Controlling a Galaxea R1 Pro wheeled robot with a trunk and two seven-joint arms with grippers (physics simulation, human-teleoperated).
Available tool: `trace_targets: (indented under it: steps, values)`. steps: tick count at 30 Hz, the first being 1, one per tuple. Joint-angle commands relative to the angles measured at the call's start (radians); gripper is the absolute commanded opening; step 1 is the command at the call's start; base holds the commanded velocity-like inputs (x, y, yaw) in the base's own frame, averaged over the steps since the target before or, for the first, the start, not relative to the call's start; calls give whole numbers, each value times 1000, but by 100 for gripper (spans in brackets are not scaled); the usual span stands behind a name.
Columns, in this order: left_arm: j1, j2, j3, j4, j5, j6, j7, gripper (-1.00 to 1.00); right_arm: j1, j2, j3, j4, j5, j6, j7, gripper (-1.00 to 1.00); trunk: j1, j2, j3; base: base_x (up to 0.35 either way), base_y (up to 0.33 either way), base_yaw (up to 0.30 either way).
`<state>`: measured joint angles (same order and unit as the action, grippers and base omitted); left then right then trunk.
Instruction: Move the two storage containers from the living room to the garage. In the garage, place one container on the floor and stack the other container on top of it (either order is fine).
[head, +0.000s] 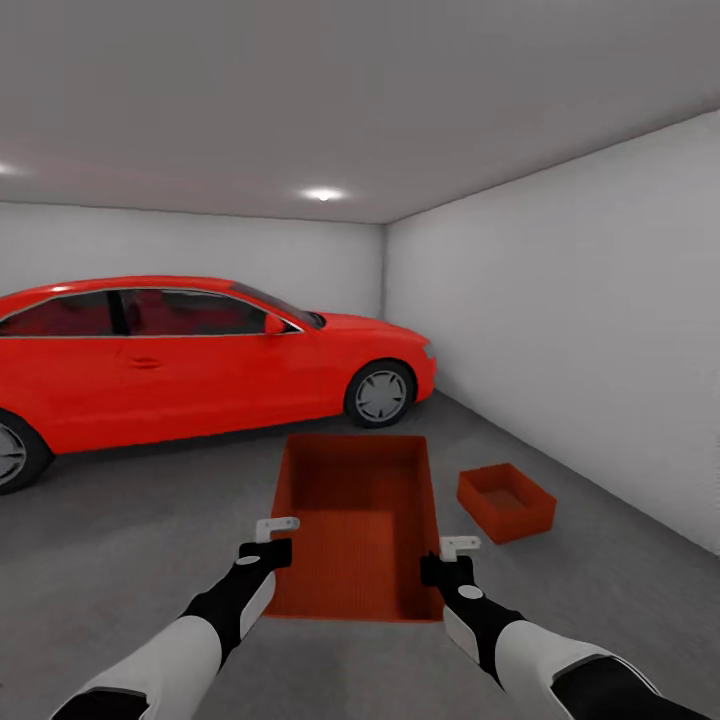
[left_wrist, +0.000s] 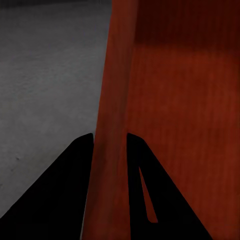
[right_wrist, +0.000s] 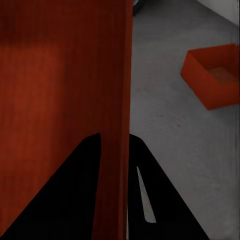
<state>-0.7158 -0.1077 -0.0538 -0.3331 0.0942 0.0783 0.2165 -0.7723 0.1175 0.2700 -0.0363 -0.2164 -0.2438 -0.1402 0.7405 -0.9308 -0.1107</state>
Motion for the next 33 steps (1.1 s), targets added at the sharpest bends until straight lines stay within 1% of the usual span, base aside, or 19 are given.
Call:
trace_targets:
  steps: [1,33]
  values:
    - [-1,6,28,-4,-5,8,56,-100,-1,-40,-18,1,-15,-6,-7,-100,1,-1,-1,313,192,-287]
    - [-1,8,28,-4,-6,8,55,-100,-1,-40,-18,1,-16,-6,-7,-100,1,-1,-1,310,203,-287]
